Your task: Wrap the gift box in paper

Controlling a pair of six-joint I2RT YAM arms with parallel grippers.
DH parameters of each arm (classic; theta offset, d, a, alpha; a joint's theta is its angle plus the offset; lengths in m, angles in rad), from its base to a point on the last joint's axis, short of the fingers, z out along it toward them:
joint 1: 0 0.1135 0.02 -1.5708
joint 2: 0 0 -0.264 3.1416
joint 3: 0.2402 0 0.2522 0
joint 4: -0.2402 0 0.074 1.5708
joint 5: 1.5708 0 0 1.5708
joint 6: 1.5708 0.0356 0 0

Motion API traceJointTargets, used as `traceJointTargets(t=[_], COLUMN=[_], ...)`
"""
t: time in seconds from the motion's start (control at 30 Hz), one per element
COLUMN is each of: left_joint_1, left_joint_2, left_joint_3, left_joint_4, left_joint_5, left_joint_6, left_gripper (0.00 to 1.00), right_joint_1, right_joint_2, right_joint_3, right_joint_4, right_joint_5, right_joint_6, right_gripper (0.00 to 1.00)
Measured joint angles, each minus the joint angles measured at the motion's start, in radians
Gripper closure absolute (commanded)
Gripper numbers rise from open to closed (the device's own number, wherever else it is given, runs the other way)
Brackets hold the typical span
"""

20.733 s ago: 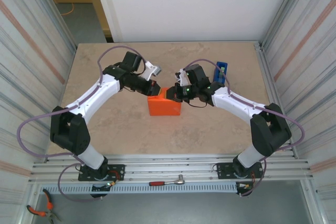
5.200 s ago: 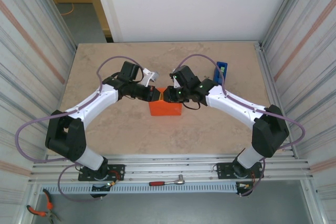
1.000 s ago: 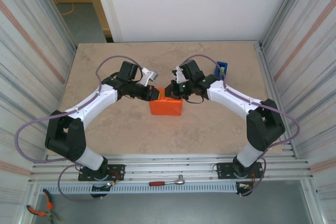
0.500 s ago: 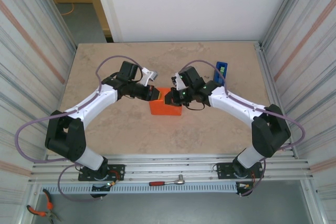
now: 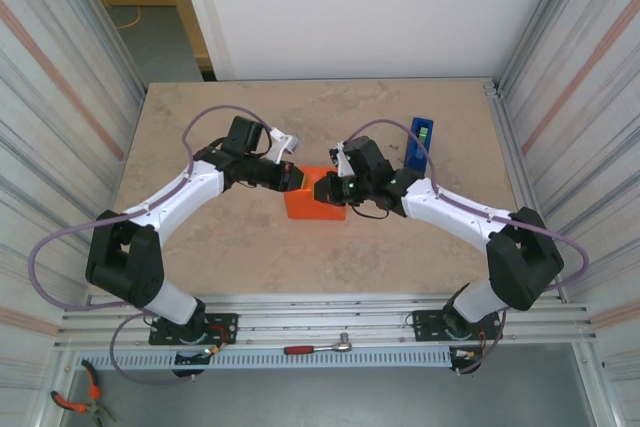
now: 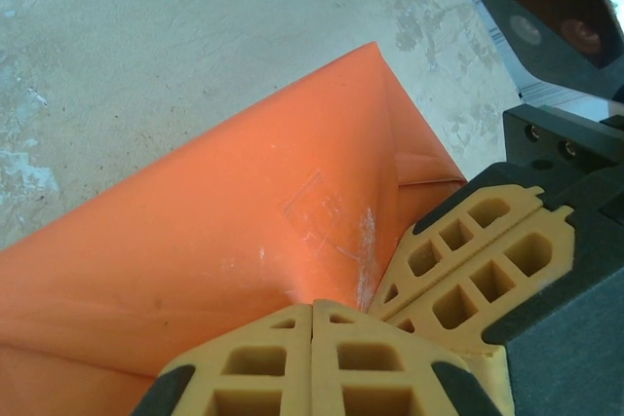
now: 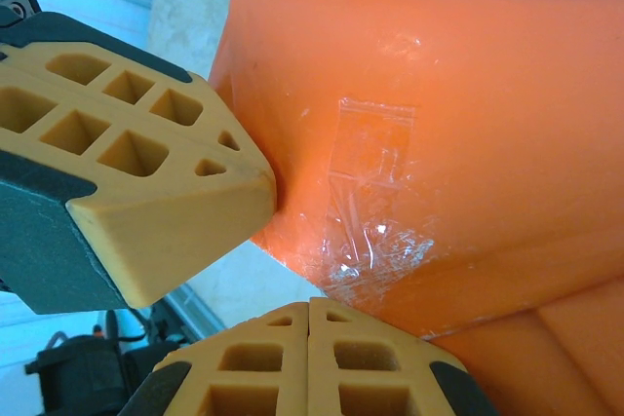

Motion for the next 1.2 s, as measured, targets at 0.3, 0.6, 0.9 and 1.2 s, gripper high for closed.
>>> traceJointTargets(t=[0.3,0.6,0.9,1.2], left_joint_1=[0.000,0.003,0.003,0.003], left_joint_2=[0.000,0.000,0.000,0.000], left_joint_3=[-0.003,-0.006,-0.007,-0.007], left_joint_4=[0.015,0.039,0.040,0.020], left_joint_5=[-0.001,-0.001,0.008,0.036], left_joint_6=[-0.005,-0.011,-0.029,-0.040], left_gripper=[1.00,1.00,1.00,1.00], right_joint_1=[0.060,0.082,0.093,0.088], right_joint_2=[-0.041,-0.060,-0.075,-0.132], right_joint_3=[-0.086,-0.187,-0.262,-0.359], right_joint_4=[0.124,0.308,0.432,0.328], right_joint_5=[0.180,0.272,0.297,0.329], right_joint_6=[-0.061,-0.118,-0.155,-0.162], right_gripper=[1.00,1.00,1.00,1.00])
